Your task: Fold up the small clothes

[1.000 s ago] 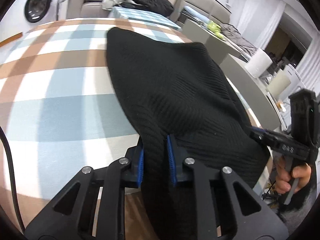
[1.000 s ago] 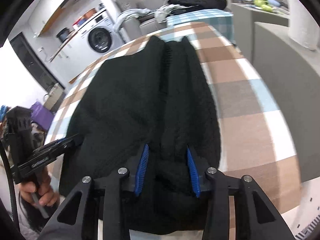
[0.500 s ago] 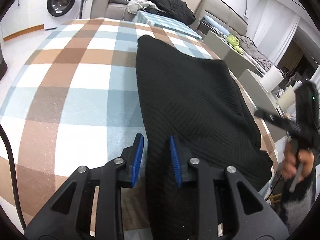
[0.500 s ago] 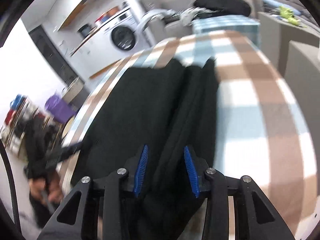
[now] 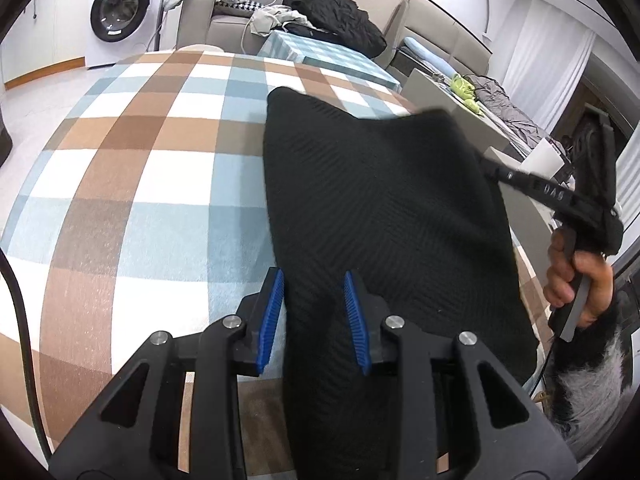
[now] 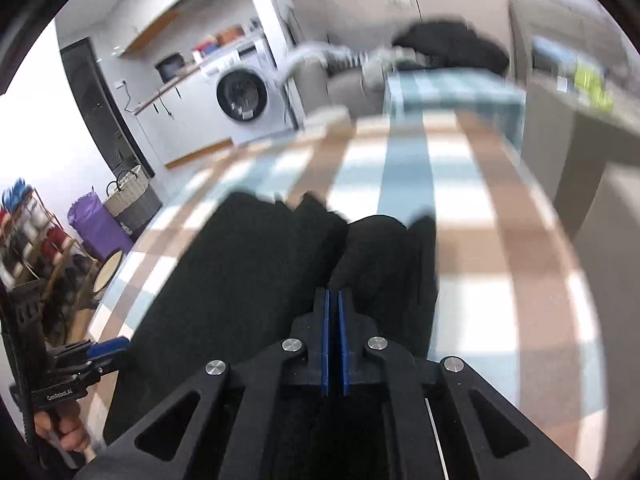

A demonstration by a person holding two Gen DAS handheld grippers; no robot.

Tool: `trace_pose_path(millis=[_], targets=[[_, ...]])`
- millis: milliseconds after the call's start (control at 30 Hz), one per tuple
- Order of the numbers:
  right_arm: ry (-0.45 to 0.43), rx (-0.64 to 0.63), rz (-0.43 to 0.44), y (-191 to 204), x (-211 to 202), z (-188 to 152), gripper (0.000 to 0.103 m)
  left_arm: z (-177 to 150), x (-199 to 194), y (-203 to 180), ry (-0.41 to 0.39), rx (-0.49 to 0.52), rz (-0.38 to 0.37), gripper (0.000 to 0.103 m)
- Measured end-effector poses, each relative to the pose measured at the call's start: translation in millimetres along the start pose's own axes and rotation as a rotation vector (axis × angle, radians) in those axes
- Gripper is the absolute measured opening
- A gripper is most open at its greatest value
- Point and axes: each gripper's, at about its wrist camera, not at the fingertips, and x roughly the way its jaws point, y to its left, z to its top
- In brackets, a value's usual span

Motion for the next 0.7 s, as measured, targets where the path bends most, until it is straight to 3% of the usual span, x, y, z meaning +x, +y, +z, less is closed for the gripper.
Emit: trace_pose_path(millis=[100, 233, 300, 333, 400, 500, 567, 700], targets=[[-0.027, -0.002, -0.027, -2, -5, 9, 0.003, 0, 1, -5, -0.001, 0.011, -0.001, 0.028], [0.055, 0.017, -0.110, -21, 26, 0, 0.005, -2, 5, -9, 0.007, 0.021, 0.014, 0.028], [0.113, 0.034, -0.164, -27, 32, -13, 0.011, -2, 4, -9, 0.008, 0.024, 0.014, 0.028], [0.127, 0.054, -0.152, -30, 33, -15, 0.011, -3, 4, -8, 0.009, 0.023, 0.015, 0.029], [0.097, 0.076, -0.130, -27, 15, -17, 0.021, -4, 3, -7, 0.010, 0.018, 0.011, 0.030], [0.050, 0.090, -0.067, -19, -10, -20, 0.022, -5, 2, -8, 0.009, 0.017, 0.008, 0.031], [0.067, 0.127, 0.041, -14, -15, -23, 0.023, -4, 1, -7, 0.009, 0.015, 0.007, 0.031], [0.185, 0.134, 0.142, 2, 10, -32, 0.028, -5, -3, -9, 0.003, 0.018, 0.002, 0.032]])
